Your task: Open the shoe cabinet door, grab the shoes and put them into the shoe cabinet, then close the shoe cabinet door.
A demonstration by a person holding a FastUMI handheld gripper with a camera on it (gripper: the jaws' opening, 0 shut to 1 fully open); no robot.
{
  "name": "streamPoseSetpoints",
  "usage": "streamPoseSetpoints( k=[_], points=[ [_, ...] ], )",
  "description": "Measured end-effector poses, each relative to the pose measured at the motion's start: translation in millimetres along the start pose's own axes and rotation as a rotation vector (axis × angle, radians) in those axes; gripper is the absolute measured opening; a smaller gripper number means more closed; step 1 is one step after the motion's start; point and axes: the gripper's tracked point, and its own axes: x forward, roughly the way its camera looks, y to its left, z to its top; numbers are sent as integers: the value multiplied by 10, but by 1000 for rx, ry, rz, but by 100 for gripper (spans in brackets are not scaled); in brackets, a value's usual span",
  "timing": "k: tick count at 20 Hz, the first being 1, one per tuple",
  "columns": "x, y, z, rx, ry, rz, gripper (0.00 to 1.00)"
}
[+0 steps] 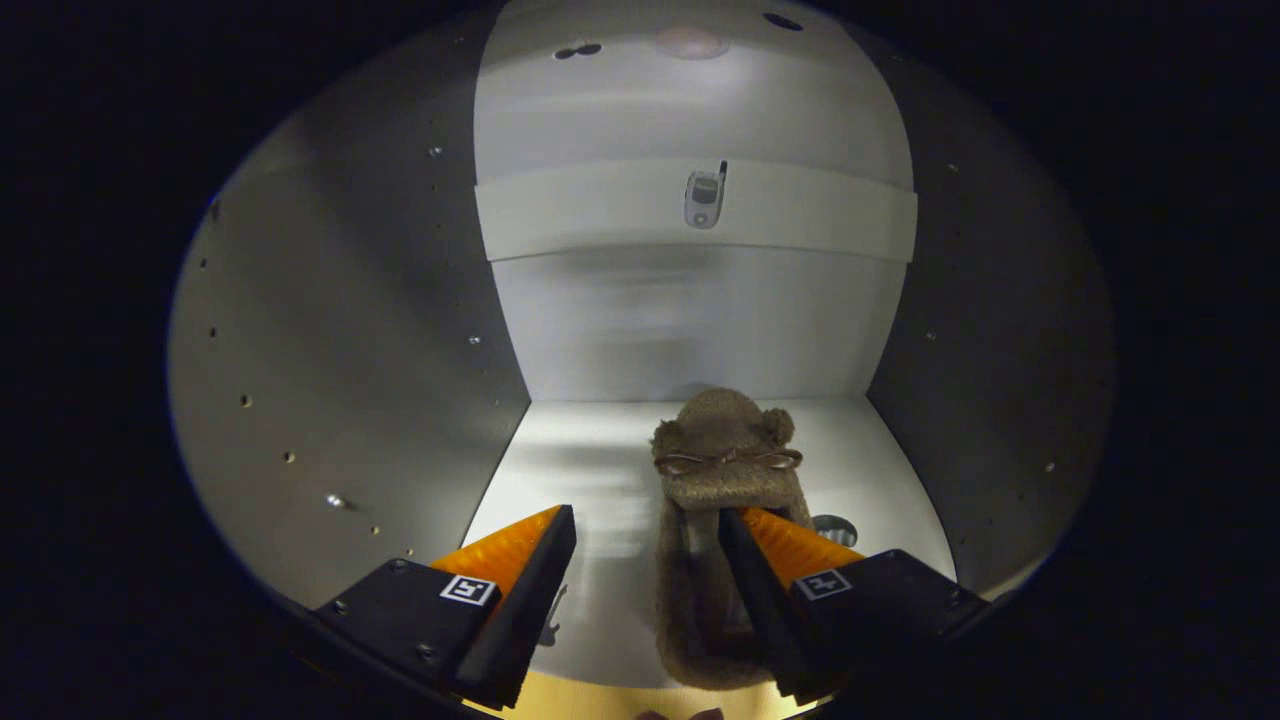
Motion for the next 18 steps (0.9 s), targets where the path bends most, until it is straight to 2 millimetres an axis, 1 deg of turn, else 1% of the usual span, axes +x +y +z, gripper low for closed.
streamPoseSetpoints(
  k=[2,3,5,9,12,13,15,18],
  points=[
    [-211,-3,69,-7,-49,13,98],
    [-302,-4,88,-14,-67,17,99],
    [-579,11,133,-23,-105,36,99],
    [-1302,88,271,-8,-225,94,98],
    [-1902,131,341,6,-316,118,98],
    [-2126,127,334,8,-349,121,98],
    [-2506,93,270,-2,-402,121,98],
    [-2999,-3,52,-36,-441,114,98]
  ],
)
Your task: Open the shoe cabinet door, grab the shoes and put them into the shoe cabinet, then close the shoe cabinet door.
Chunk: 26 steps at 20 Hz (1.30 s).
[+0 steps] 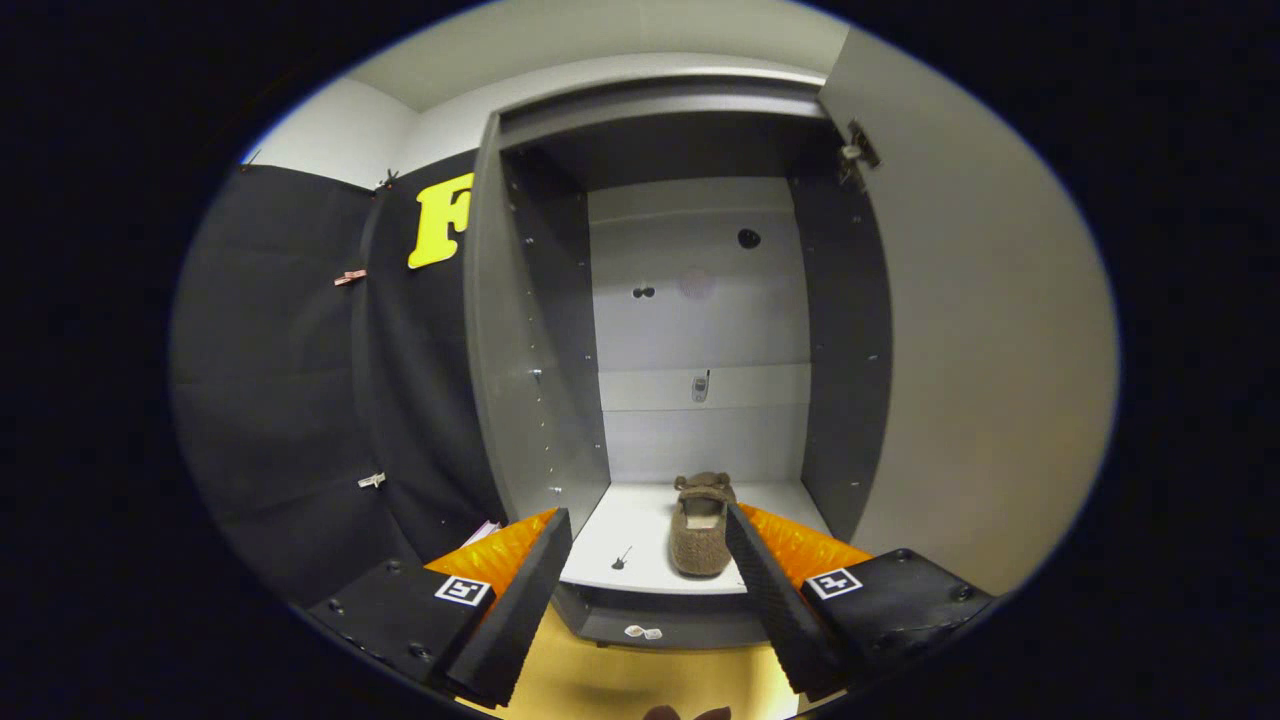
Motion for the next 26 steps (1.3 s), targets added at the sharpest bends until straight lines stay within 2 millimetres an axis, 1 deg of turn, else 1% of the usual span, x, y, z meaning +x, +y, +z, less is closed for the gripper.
streamPoseSetpoints(
  k=[2,5,12,15,18,19,21,23,24,26],
  points=[
    [-344,-14,-31,1,-14,8,98],
    [-851,-113,-103,-18,-20,23,98],
    [-1955,-304,-135,-67,-65,83,98],
    [-2310,-408,-183,-75,-72,110,98],
    [-2597,-583,-310,-41,-27,118,98],
    [-2675,-690,-319,-31,-23,104,98],
    [-2789,-947,-291,-24,-28,65,98],
    [-2890,-1159,-255,-1,-35,37,98],
    [-2914,-1306,-249,5,-34,14,98],
    [-2913,-1673,-235,17,-34,-50,98]
  ],
)
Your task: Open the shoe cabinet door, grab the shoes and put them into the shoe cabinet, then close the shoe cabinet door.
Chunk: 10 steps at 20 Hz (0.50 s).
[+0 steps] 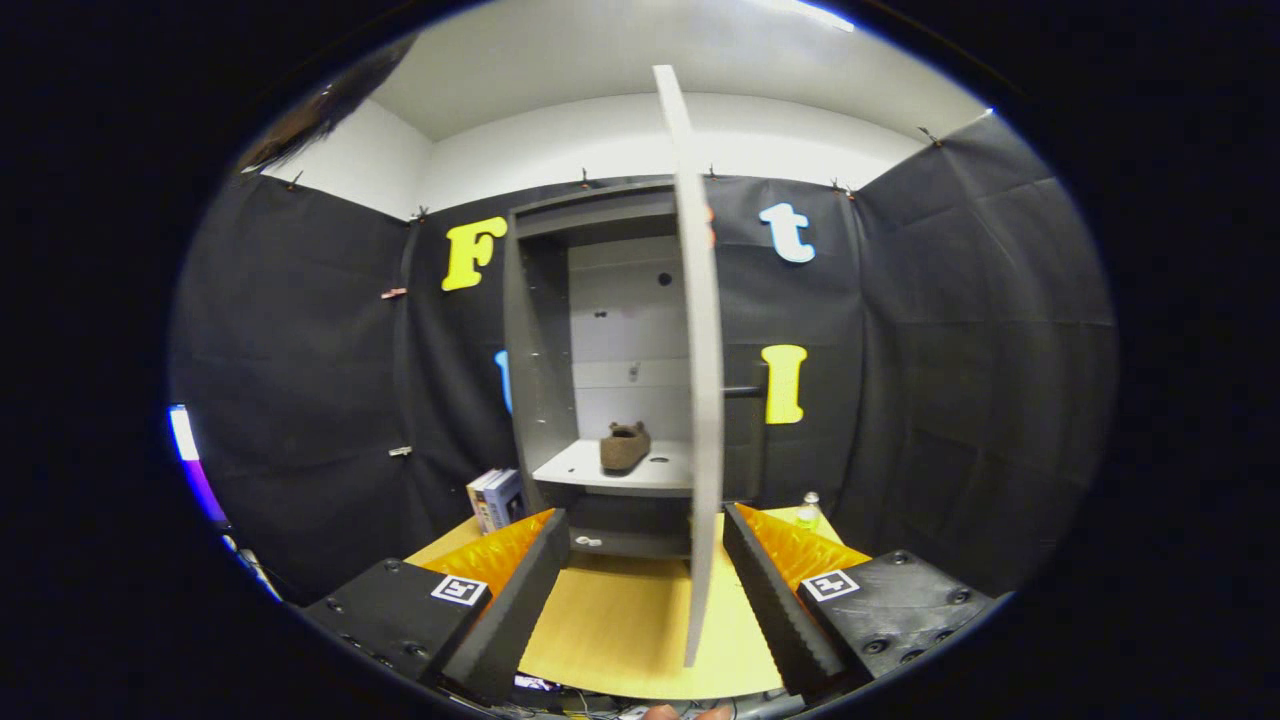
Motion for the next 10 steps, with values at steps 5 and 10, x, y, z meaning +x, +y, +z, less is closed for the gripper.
streamPoseSetpoints(
  k=[5,10],
  points=[
    [252,-885,10,12,-7,-207,98],
    [607,-1076,31,12,-23,-252,98]
  ],
)
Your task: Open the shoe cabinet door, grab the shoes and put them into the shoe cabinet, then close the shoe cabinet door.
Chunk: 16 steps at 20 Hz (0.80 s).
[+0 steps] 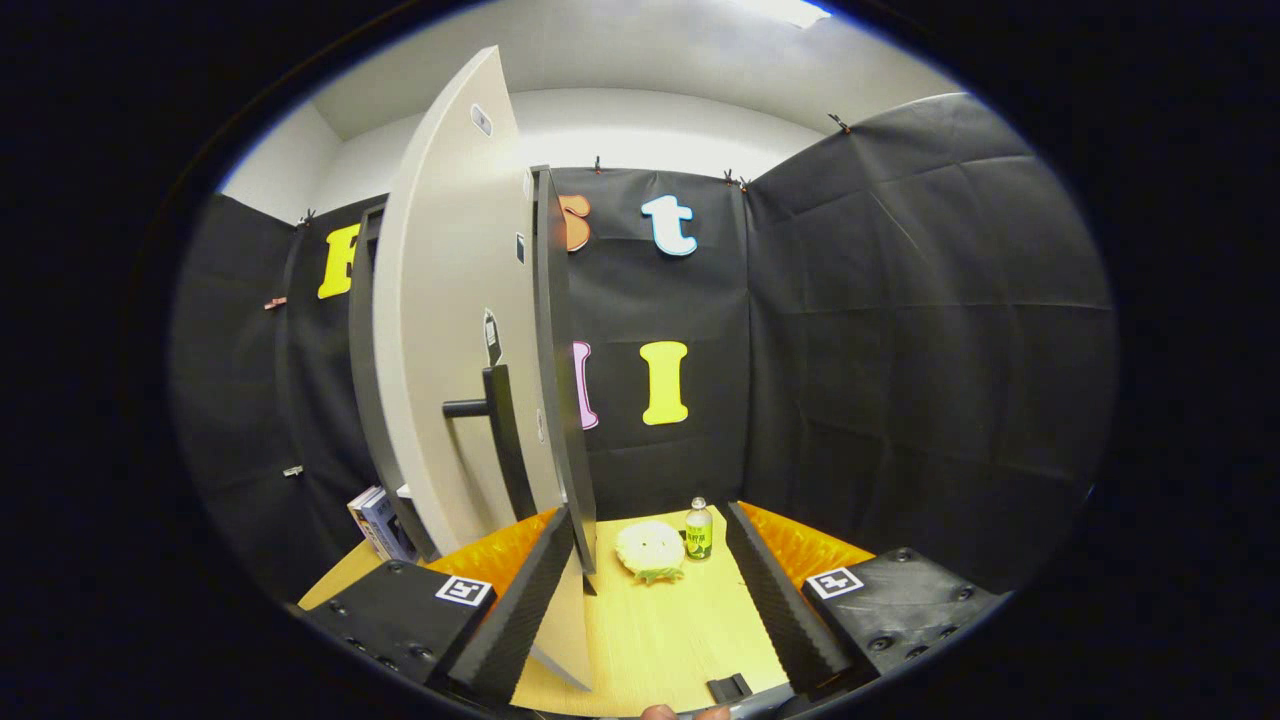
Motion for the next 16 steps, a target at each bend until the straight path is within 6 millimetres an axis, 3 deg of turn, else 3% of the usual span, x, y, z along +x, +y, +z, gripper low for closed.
streamPoseSetpoints(
  k=[3,8,16],
  points=[
    [126,44,71,-8,-18,-9,97],
    [103,123,49,15,-3,-14,98],
    [10,696,-11,0,-4,63,98]
  ],
)
